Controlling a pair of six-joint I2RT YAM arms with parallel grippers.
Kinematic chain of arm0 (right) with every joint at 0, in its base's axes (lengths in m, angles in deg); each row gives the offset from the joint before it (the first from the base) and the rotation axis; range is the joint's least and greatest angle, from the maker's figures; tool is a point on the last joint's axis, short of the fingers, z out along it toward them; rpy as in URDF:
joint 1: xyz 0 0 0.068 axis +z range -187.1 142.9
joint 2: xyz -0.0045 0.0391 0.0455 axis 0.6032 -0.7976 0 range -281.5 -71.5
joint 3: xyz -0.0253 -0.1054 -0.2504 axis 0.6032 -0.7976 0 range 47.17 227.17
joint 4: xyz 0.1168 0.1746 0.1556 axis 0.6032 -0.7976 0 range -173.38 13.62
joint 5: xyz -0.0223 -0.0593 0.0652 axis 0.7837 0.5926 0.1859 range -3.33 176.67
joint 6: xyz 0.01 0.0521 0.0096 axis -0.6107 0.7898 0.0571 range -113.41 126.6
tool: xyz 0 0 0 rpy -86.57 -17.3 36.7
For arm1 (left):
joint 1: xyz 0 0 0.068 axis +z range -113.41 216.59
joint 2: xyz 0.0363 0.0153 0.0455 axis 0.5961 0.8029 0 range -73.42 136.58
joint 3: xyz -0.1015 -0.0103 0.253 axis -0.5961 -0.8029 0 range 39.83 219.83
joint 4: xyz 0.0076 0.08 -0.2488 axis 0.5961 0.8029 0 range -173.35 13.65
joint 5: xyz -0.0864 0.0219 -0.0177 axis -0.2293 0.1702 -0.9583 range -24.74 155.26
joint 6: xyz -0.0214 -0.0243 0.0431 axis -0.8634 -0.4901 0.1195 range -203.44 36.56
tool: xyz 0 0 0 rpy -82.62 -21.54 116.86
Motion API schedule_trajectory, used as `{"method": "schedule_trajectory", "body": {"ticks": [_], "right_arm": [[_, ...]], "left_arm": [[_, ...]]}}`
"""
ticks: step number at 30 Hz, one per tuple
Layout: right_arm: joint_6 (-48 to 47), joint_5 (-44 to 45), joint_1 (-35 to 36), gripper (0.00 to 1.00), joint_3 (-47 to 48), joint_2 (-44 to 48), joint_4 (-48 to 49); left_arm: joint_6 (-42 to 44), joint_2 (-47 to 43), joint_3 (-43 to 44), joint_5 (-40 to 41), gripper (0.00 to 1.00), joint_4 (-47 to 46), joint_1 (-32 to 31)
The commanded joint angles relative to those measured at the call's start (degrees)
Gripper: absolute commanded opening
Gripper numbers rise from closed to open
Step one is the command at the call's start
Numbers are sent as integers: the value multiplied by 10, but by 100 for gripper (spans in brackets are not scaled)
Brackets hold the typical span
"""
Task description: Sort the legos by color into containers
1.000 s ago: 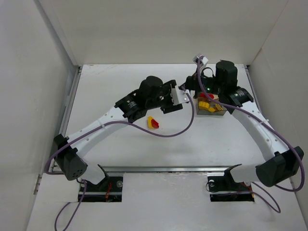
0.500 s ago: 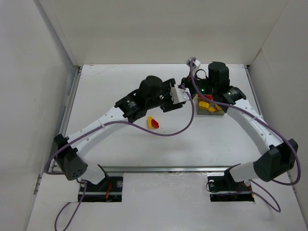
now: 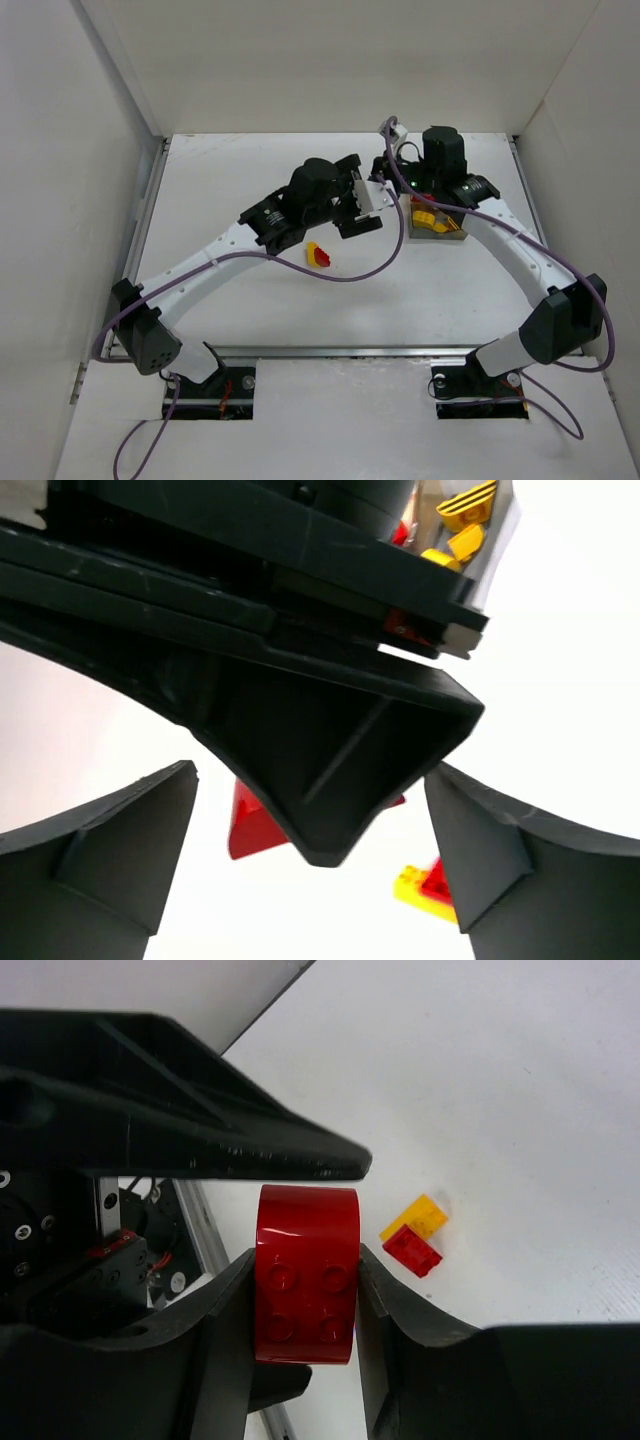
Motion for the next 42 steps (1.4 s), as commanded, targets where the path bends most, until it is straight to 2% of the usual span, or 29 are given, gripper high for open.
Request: {"method": "schedule_trajectory", "body": {"ticks": [1,3,6,7,11,16,19,26,31,35,41,42], "right_arm": [[-9,-2,2,0,21,22,22],[-3,30,-9,0,21,22,12],[19,139,-40,0,21,22,-28],[24,205,-65,0,21,22,-38],[43,317,-143,0,6,-1,-76],[81,321,-226,0,13,-64,-92],[150,349,-245,0,-14,-81,-38],[307,479,-251,0,-26,-109,-11],[404,525,-251,0,-10,-146,-43],[454,574,-251,0,28,-188,-117],[468,561,-251,0,28,-194,-89],[468,561,-251,12,28,-202,-89]], "left_arm": [[-14,-23,-9,18,100,-37,-1],[-35,-28,-15,26,100,-37,-1],[-81,-28,-21,51,100,-42,-1],[-100,-28,-27,59,100,-42,-1],[-134,-34,-40,71,100,-37,-1],[-153,-39,-58,71,100,-43,16],[-165,-45,-70,71,100,-49,28],[-187,-57,-81,66,100,-55,57],[-199,-63,-87,60,100,-55,79],[-199,-63,-87,48,100,-60,99],[-204,-57,-81,48,100,-60,118],[-204,-57,-81,42,100,-60,118]]}}
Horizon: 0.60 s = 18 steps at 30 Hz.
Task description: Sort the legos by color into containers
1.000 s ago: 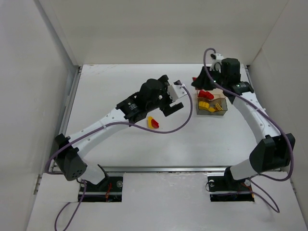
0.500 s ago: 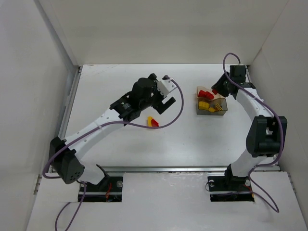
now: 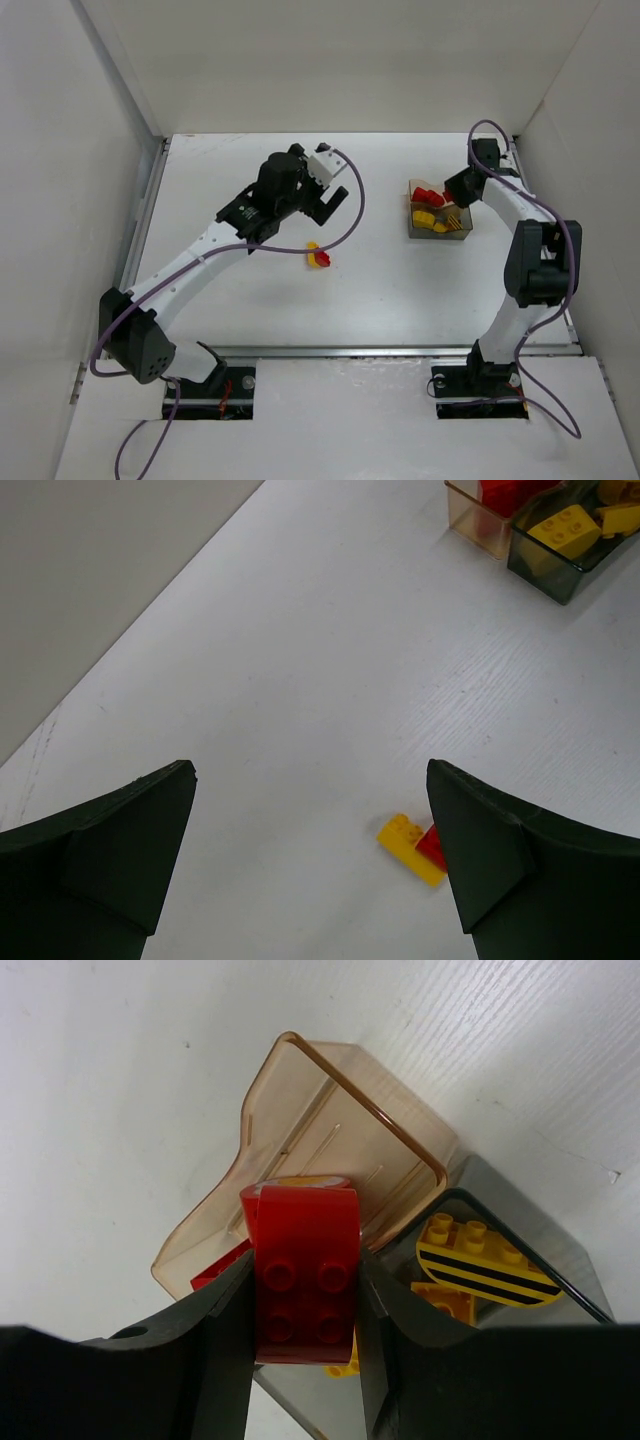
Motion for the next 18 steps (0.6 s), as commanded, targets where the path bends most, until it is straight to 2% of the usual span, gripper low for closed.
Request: {"method": "schedule_trajectory", "body": {"ticks": [1,3,4,10,11,13,14,16,17,18], "right_arm": [[18,15,0,18,32,-1,5],[13,8,0,27,40,-12,5],[13,8,0,39,40,-12,5],[20,8,0,69,40,-18,0],[20,3,0,81,33,-11,0],[15,-2,0,84,33,-11,11],[9,-2,0,88,33,-4,11],[-4,-21,0,88,33,4,28],[-28,-27,5,88,33,15,45],[-45,-33,18,92,42,22,50]], "left_arm": [[-12,-19,2,-13,100,-26,11],[-12,-14,2,-20,100,-26,11],[-12,-14,2,-20,100,-26,17],[3,-14,2,-38,100,-7,17],[3,-14,2,-38,100,-6,17],[9,-14,2,-44,100,6,17],[16,-14,2,-55,100,6,17],[49,-14,2,-76,100,35,17],[73,-14,2,-124,100,51,24],[125,-14,2,-149,100,91,24]]}}
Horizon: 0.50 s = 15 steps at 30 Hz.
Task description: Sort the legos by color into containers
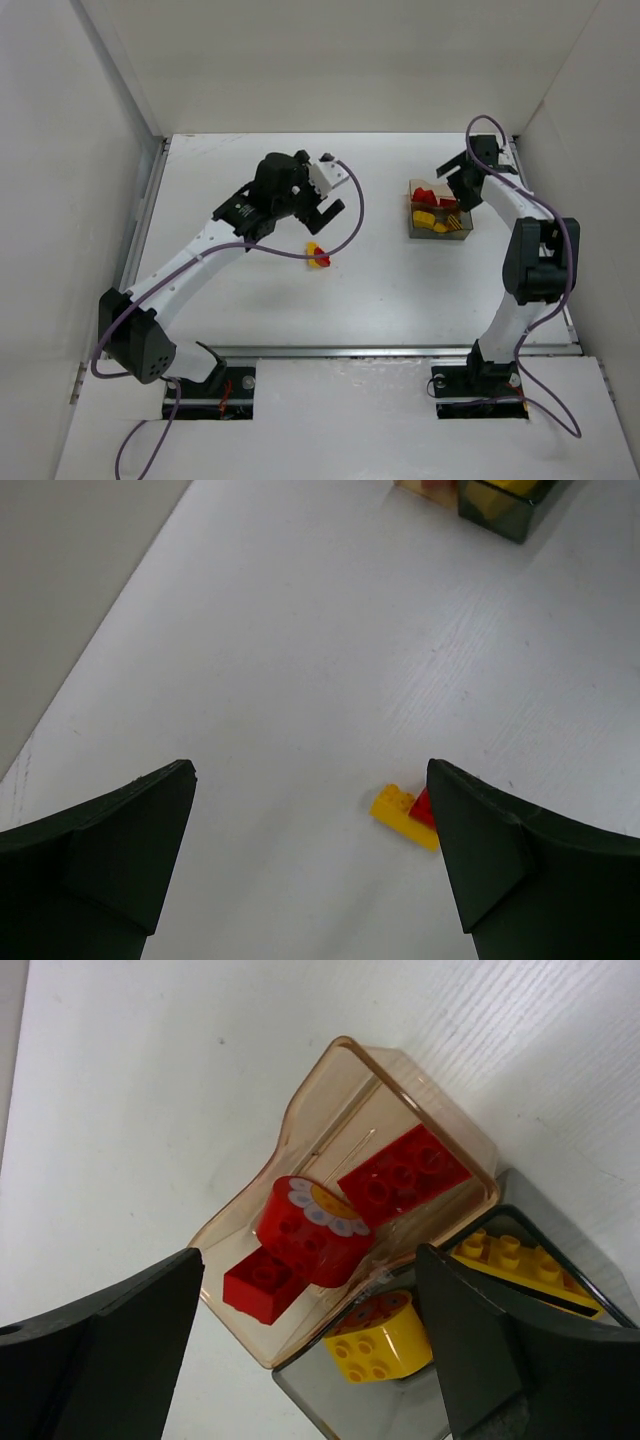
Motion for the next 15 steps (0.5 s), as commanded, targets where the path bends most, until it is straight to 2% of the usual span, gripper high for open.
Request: {"method": "schedule_trajectory", "body": {"ticks": [1,2,5,6,8,9,11,15], "right_arm": [[-62,-12,26,92,29,44,40],[-109,-2,40,92,36,61,40],[-192,50,101,98,49,93,56],[-249,50,114,100,44,120,83],[-295,37,141,100,16,149,115],[-333,37,148,100,5,176,142],[-374,18,171,100,-13,202,163],[-468,125,240,100,-82,263,226]], "left_arm": [[107,-9,1,-105,100,79,5],[119,-9,-4,-130,100,92,5],[164,5,-19,-130,100,140,5],[183,5,-27,-123,100,150,13],[225,13,-63,-106,100,163,33],[273,18,-78,-99,100,163,42],[301,13,-108,-90,100,147,55],[294,7,-135,-103,100,94,73]]}}
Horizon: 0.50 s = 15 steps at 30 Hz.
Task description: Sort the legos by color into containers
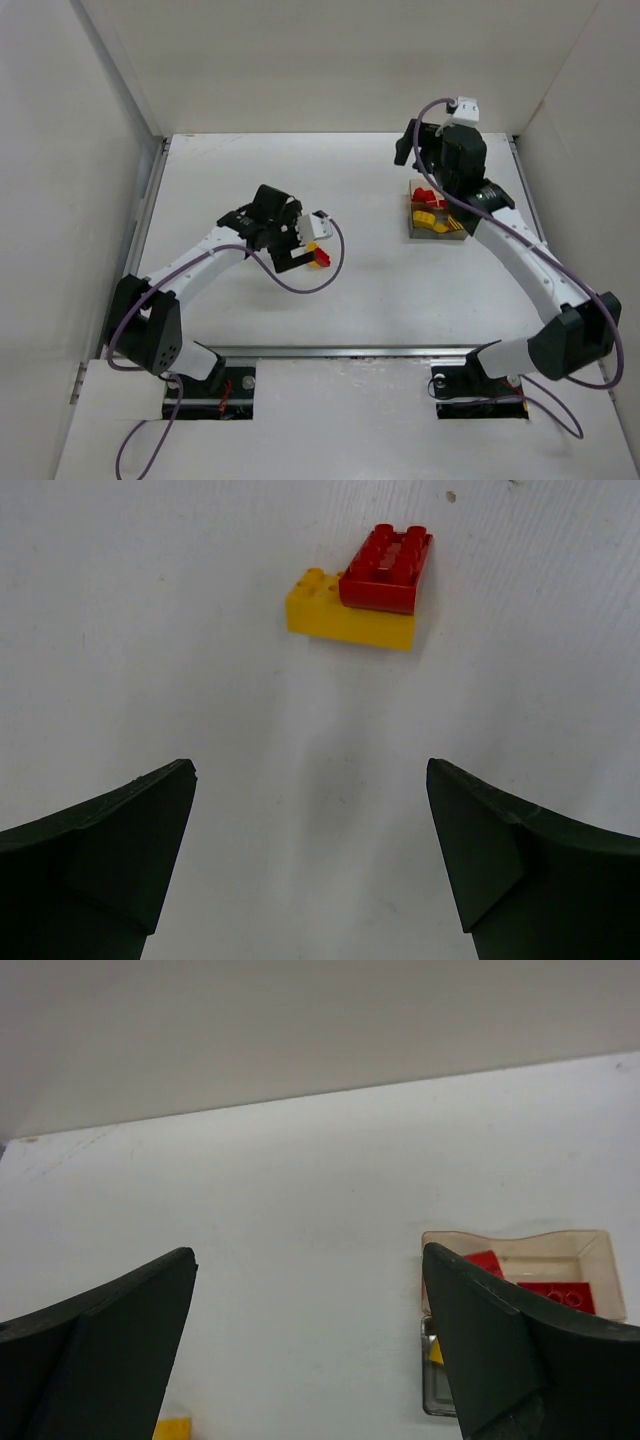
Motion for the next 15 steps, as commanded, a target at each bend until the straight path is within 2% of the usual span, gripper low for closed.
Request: {"method": "schedule_trajectory", "body": {"ticks": [1,5,7,9,13,15], "right_arm": [[-160,78,40,100,-64,50,109],[-197,58,74,100,-97,76,116],[-202,-20,74,100,-119,90,116],[-231,-122,74,100,-133,118,116],[-249,-190,91,100,-134,119,96],[-266,-200,108,100,-115,85,29]], "left_arm": [[32,-24,1,-32,100,-28,21],[-43,-42,7,-83,100,-55,75],[-84,-63,-23,-83,100,-82,101],[-112,-89,-54,-46,100,-107,106],[-152,-142,-85,-4,100,-125,111],[-189,-162,-108,10,100,-149,111]]}}
